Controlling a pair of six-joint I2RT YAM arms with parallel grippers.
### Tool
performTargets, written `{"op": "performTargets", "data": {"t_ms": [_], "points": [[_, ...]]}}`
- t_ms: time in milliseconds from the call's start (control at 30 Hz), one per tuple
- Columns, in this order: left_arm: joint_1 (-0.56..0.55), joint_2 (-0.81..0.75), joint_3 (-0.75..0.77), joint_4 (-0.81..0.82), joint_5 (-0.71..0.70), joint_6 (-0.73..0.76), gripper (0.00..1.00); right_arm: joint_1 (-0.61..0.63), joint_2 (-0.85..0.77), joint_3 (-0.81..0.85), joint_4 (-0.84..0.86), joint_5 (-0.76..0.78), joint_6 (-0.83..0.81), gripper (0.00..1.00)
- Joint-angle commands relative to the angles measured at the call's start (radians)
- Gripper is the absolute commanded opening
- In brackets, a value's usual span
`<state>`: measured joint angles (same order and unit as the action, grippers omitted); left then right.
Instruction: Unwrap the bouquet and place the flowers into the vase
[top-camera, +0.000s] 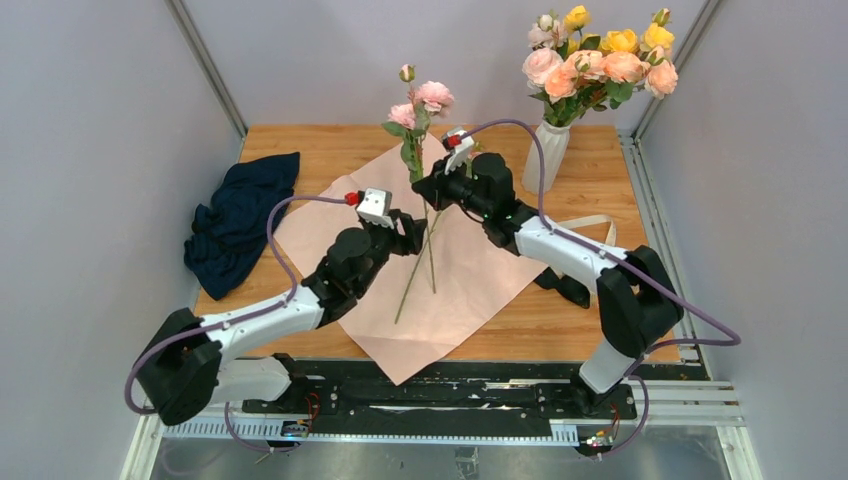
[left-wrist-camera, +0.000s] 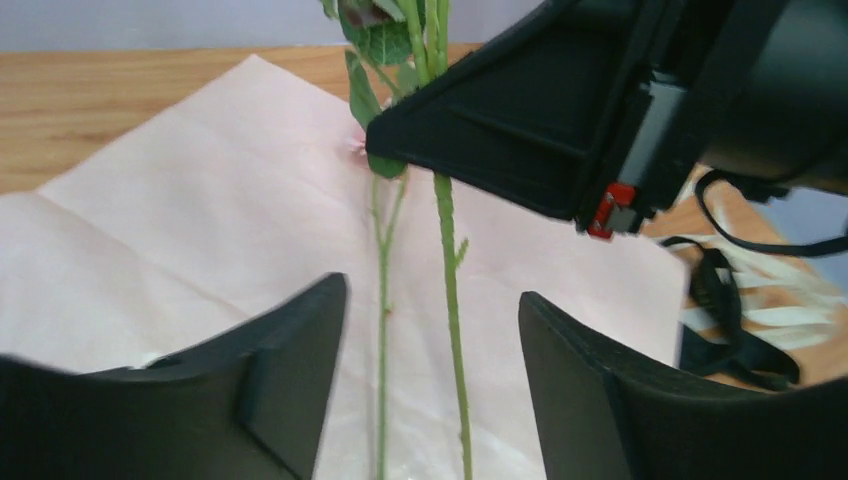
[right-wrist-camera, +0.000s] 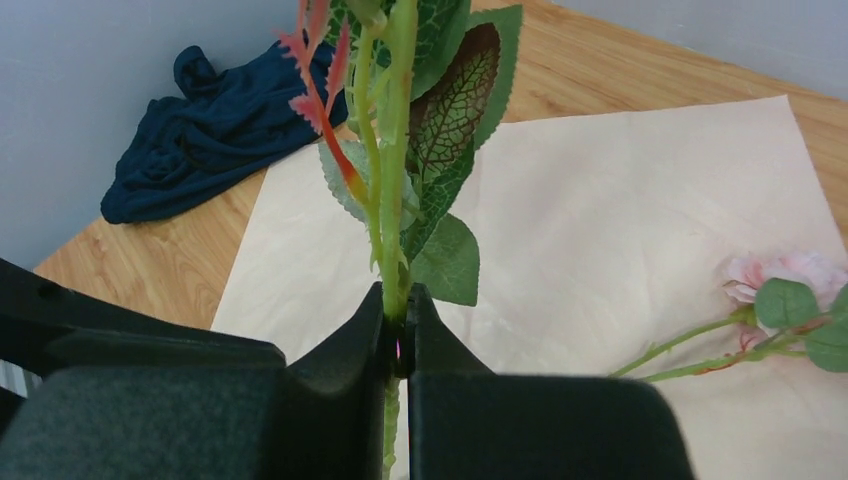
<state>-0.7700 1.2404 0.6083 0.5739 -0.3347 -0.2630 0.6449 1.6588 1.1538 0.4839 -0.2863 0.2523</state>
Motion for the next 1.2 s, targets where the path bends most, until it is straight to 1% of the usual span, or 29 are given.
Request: {"op": "performTargets", "data": {"t_ms": [0, 100, 167, 233, 300, 367, 433, 500, 600, 733, 867, 933, 1167], "points": [[-0.067, -0.115, -0.086, -0.017, 0.001, -0.072, 0.74, -0.002, -0.15, 0.088, -0.09, 0.042, -0.199, 0.0], [-0.126, -0.159, -0.138, -0.022, -0.011, -0.092, 0.76, -0.007, -0.216, 0.157, -0.154, 0.121, -0.373, 0.0], [-0.137, -0.165, -0.166, -0.022, -0.016, -0.102, 0.76, -0.025, -0.231, 0.226, -0.201, 0.154, -0.462, 0.0], [-0.14, -0.159, -0.182, -0.02, -0.018, -0.108, 0.75, -0.06, -0.23, 0.301, -0.238, 0.134, -0.513, 0.0], [-0.14, -0.148, -0.186, -0.02, -0.014, -0.107, 0.75, -0.113, -0.221, 0.356, -0.231, 0.065, -0.543, 0.0], [-0.141, -0.132, -0.182, -0.02, -0.007, -0.108, 0.75, -0.171, -0.197, 0.434, -0.236, 0.0, -0.571, 0.0], [-0.142, -0.119, -0.175, -0.02, 0.0, -0.112, 0.75, -0.203, -0.152, 0.534, -0.294, -0.03, -0.616, 0.0], [-0.144, -0.106, -0.168, -0.019, 0.001, -0.114, 0.75, -0.219, -0.096, 0.642, -0.372, -0.017, -0.68, 0.0], [-0.146, -0.092, -0.166, -0.019, -0.004, -0.111, 0.74, -0.237, -0.028, 0.743, -0.433, 0.006, -0.76, 0.0], [-0.149, -0.081, -0.169, -0.023, -0.011, -0.103, 0.74, -0.263, 0.035, 0.833, -0.471, 0.007, -0.801, 0.0], [-0.149, -0.073, -0.176, -0.027, -0.011, -0.106, 0.74, -0.293, 0.074, 0.882, -0.478, -0.009, -0.814, 0.0], [-0.149, -0.068, -0.176, -0.029, -0.011, -0.108, 0.74, -0.307, 0.091, 0.912, -0.514, -0.016, -0.828, 0.0], [-0.15, -0.02, -0.15, -0.029, 0.0, -0.107, 0.73, -0.345, 0.092, 0.931, -0.53, -0.024, -0.846, 0.0]]}}
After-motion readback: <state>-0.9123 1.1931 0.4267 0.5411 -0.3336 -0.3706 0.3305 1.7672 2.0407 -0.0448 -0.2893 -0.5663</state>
